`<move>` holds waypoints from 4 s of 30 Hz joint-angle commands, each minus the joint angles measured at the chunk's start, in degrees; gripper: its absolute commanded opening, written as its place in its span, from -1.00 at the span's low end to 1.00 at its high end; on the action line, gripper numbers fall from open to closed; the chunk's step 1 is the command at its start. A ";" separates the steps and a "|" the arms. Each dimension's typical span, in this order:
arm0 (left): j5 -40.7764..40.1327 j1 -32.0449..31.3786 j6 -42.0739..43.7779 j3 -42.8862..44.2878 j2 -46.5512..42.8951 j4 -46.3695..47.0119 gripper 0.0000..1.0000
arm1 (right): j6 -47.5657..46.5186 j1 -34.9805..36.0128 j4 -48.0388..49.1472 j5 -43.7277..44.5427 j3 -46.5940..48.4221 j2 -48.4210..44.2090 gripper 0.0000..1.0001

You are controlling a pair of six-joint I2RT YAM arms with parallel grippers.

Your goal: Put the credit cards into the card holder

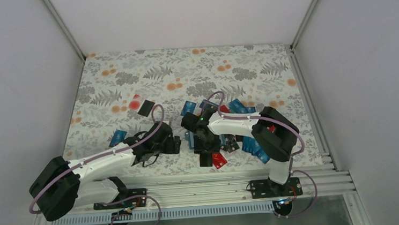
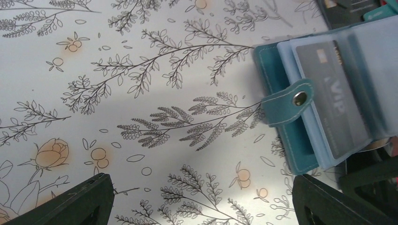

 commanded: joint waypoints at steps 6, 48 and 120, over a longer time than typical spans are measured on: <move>2.16 -0.73 -1.17 2.56 -4.92 -2.24 0.89 | 0.22 0.42 1.44 1.60 -1.93 -7.08 0.09; 29.22 -0.87 -5.28 -4.76 -11.27 26.35 -0.32 | -6.54 -4.35 10.27 -7.13 -4.49 -29.02 0.09; 38.72 6.46 -14.30 10.86 26.80 25.52 -0.95 | -30.88 -34.65 31.21 -22.40 -22.21 -13.93 -0.18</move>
